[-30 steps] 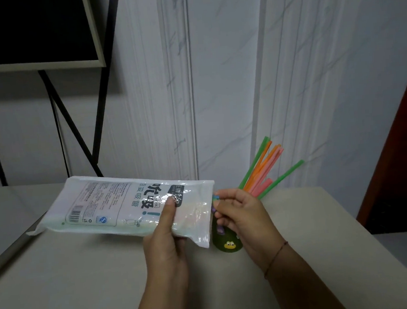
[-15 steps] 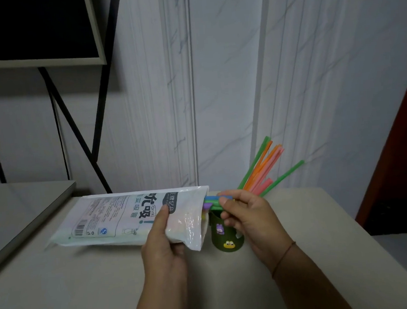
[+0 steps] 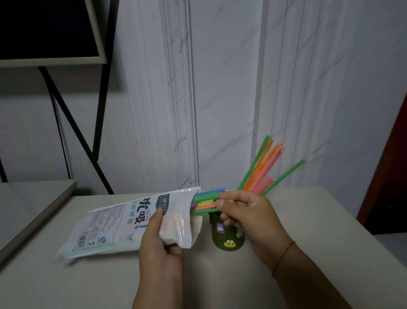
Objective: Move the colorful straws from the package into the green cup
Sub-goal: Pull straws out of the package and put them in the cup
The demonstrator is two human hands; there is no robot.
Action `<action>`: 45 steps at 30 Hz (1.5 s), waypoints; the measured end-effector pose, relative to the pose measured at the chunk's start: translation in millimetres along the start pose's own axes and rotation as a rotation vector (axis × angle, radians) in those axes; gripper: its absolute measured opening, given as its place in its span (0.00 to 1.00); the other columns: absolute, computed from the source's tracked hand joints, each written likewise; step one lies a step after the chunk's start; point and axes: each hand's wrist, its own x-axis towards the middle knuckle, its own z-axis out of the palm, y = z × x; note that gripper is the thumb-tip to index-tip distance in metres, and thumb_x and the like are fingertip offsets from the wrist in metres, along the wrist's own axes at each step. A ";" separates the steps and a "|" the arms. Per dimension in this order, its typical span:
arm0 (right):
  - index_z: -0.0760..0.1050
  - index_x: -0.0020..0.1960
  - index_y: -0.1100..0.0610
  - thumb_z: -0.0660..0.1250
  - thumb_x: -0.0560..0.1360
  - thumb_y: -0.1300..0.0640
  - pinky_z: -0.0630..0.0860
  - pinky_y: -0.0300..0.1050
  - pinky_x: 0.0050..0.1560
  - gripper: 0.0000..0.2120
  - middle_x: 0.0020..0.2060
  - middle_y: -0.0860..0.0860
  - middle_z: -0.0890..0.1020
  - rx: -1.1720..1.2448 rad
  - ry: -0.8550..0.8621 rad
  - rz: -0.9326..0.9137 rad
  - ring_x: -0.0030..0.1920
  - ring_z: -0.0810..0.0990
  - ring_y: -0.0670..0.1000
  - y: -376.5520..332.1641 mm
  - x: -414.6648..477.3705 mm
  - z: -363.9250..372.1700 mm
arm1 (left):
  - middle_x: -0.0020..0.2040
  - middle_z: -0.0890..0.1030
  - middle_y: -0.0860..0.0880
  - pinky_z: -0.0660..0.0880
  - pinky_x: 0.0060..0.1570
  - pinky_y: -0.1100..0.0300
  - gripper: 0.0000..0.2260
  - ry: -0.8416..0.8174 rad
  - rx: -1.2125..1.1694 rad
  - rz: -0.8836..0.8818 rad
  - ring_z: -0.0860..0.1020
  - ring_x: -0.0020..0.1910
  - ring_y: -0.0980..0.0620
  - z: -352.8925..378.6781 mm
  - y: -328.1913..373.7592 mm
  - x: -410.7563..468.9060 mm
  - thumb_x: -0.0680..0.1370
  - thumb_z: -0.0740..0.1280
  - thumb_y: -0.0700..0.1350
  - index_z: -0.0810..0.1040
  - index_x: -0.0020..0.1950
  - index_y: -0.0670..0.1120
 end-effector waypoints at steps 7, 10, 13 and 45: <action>0.79 0.43 0.63 0.66 0.72 0.69 0.74 0.33 0.28 0.05 0.25 0.51 0.78 0.204 0.052 0.023 0.25 0.75 0.43 -4.8 6.4 -16.9 | 0.53 0.83 0.47 0.82 0.31 0.50 0.15 0.042 -0.014 0.056 0.82 0.50 0.49 -1.9 10.6 2.9 0.76 0.68 0.38 0.76 0.62 0.45; 0.78 0.44 0.64 0.64 0.74 0.69 0.74 0.33 0.27 0.05 0.27 0.52 0.76 0.365 0.037 0.057 0.25 0.74 0.43 -4.8 7.1 -15.5 | 0.61 0.81 0.45 0.79 0.54 0.44 0.21 0.029 -0.033 0.075 0.81 0.59 0.46 -3.6 9.5 4.1 0.75 0.69 0.38 0.74 0.68 0.44; 0.79 0.47 0.65 0.66 0.73 0.67 0.75 0.34 0.29 0.05 0.30 0.52 0.78 0.409 -0.012 0.083 0.27 0.76 0.43 -0.3 4.3 -1.4 | 0.62 0.81 0.45 0.80 0.52 0.45 0.21 0.024 -0.031 0.080 0.80 0.60 0.48 -2.4 3.6 2.5 0.75 0.70 0.38 0.73 0.68 0.45; 0.76 0.43 0.65 0.64 0.75 0.67 0.77 0.33 0.30 0.03 0.32 0.55 0.75 0.337 0.200 0.034 0.25 0.76 0.43 -11.8 8.3 -25.8 | 0.61 0.80 0.48 0.80 0.25 0.60 0.23 0.185 -0.009 0.104 0.80 0.43 0.54 -4.8 13.3 9.8 0.76 0.69 0.39 0.72 0.70 0.46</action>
